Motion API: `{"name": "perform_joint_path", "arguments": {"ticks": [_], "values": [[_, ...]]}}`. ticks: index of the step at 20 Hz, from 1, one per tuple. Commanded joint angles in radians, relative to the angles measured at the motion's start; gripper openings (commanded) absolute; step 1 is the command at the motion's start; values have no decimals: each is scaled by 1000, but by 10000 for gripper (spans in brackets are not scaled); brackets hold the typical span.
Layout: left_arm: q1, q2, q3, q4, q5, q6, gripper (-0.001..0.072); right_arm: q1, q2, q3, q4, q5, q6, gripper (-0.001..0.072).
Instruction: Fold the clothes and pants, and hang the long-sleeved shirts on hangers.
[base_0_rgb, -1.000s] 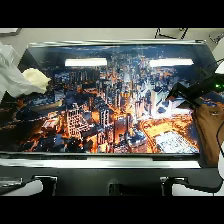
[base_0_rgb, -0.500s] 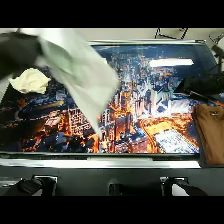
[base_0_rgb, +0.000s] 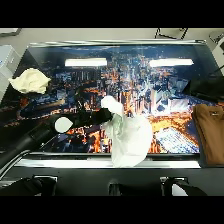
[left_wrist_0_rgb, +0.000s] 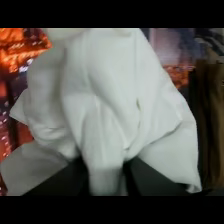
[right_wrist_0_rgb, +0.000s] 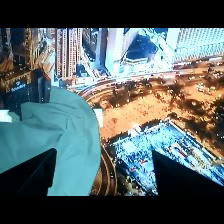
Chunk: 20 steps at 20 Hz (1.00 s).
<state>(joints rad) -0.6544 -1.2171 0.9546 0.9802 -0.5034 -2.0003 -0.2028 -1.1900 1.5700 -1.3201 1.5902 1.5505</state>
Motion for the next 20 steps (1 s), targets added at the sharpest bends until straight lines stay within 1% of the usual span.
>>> {"name": "perform_joint_path", "arguments": {"ticks": [1, 3, 4, 6, 7, 8, 9, 10, 11, 13, 15, 18, 20], "values": [[146, -58, -19, -74, -100, 40, 720, 1, -48, -38, -16, 32, -3, 673], [332, -50, 77, -71, -350, 249, 719, 0, -76, -97, -17, 31, -3, 699], [436, -49, 125, -71, -494, 315, 719, 0, -89, -132, -22, 31, -3, 701], [612, -44, 161, -71, -734, 378, 719, 0, -109, -221, -22, -2, -3, 701], [668, -40, 149, -63, -833, 415, 719, 0, -114, -270, -5, -27, -3, 701], [698, -31, 116, -45, -909, 454, 718, 1, -117, -325, 24, -51, -3, 701], [700, -13, 64, -34, -932, 484, 718, 1, -119, -379, 52, -78, -8, 702], [687, 12, -7, -39, -917, 502, 718, 1, -122, -426, 74, -100, -22, 703], [656, 41, -91, -52, -873, 502, 717, 1, -126, -472, 94, -126, -32, 704], [557, 77, -244, -144, -749, 513, 717, 1, -139, -531, 129, -172, -60, 704], [411, 76, -351, -262, -610, 513, 717, 1, -161, -564, 185, -224, -76, 705], [183, 53, -398, -372, -428, 512, 716, 1, -214, -570, 266, -272, -103, 705], [69, 10, -398, -452, -339, 512, 715, 1, -255, -570, 319, -287, -122, 705]]}}
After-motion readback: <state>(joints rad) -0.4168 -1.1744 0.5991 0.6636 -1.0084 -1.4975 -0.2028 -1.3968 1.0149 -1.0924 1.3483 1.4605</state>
